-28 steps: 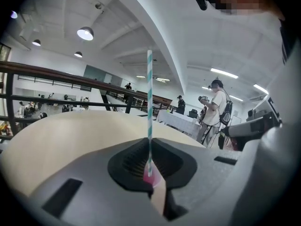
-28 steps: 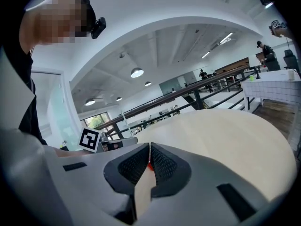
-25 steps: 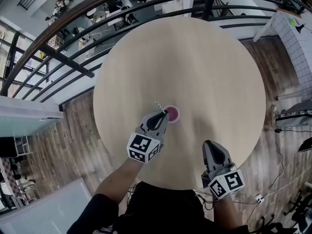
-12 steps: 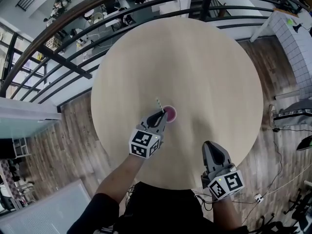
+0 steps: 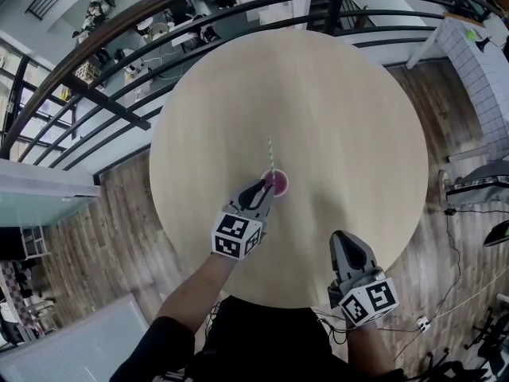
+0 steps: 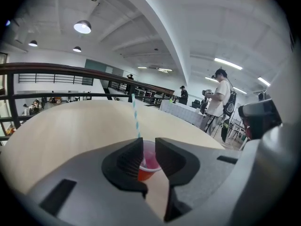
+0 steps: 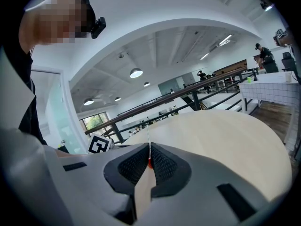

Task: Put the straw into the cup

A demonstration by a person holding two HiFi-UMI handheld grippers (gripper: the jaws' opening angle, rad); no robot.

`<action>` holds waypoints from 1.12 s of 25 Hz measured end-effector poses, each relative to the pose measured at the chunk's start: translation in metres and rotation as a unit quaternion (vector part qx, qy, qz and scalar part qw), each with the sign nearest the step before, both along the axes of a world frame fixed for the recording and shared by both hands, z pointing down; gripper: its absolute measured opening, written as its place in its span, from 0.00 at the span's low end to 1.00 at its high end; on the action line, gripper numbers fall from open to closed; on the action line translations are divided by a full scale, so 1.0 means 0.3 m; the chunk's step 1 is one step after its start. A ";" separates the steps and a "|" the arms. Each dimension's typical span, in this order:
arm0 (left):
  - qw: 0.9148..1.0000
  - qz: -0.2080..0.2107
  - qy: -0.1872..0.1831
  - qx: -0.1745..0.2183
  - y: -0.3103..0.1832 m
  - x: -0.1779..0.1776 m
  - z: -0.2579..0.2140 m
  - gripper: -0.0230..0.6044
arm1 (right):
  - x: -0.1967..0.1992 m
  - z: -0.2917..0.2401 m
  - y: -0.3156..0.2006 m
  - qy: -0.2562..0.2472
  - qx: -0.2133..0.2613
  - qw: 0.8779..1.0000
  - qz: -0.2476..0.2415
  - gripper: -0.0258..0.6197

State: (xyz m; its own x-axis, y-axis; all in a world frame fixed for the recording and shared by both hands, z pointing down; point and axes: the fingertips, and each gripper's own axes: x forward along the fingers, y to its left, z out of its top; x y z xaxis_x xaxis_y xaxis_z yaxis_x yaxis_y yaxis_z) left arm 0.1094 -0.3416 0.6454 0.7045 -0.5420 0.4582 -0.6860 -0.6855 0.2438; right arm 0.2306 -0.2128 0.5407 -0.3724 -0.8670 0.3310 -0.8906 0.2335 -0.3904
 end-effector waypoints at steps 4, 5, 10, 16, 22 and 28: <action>1.000 -0.008 0.003 0.011 0.005 -0.020 -0.041 0.15 | -0.011 -0.024 0.004 0.001 0.007 1.000 -0.003 0.08; 1.000 -0.009 0.004 0.014 0.005 -0.024 -0.051 0.15 | -0.014 -0.031 0.003 0.001 0.010 1.000 -0.005 0.08; 1.000 -0.011 0.014 0.025 0.033 -0.051 -0.133 0.15 | -0.046 -0.107 -0.002 0.004 0.028 1.000 -0.013 0.08; 0.997 -0.007 0.048 0.055 0.141 -0.121 -0.307 0.10 | -0.100 -0.214 0.024 0.014 0.060 0.998 -0.012 0.08; 0.994 -0.007 0.070 0.086 0.235 -0.213 -0.465 0.05 | -0.164 -0.285 0.071 0.024 0.078 0.997 -0.001 0.08; 0.992 0.001 0.074 0.101 0.296 -0.283 -0.548 0.05 | -0.226 -0.340 0.130 0.027 0.095 0.995 0.005 0.08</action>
State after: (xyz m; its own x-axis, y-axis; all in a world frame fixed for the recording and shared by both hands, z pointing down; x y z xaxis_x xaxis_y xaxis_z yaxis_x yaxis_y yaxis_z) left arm 0.0245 -0.2526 0.4811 0.7569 -0.6107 0.2327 -0.6517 -0.7319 0.1990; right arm 0.1628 -0.1738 0.4387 -0.3500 -0.9192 0.1805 -0.9115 0.2897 -0.2921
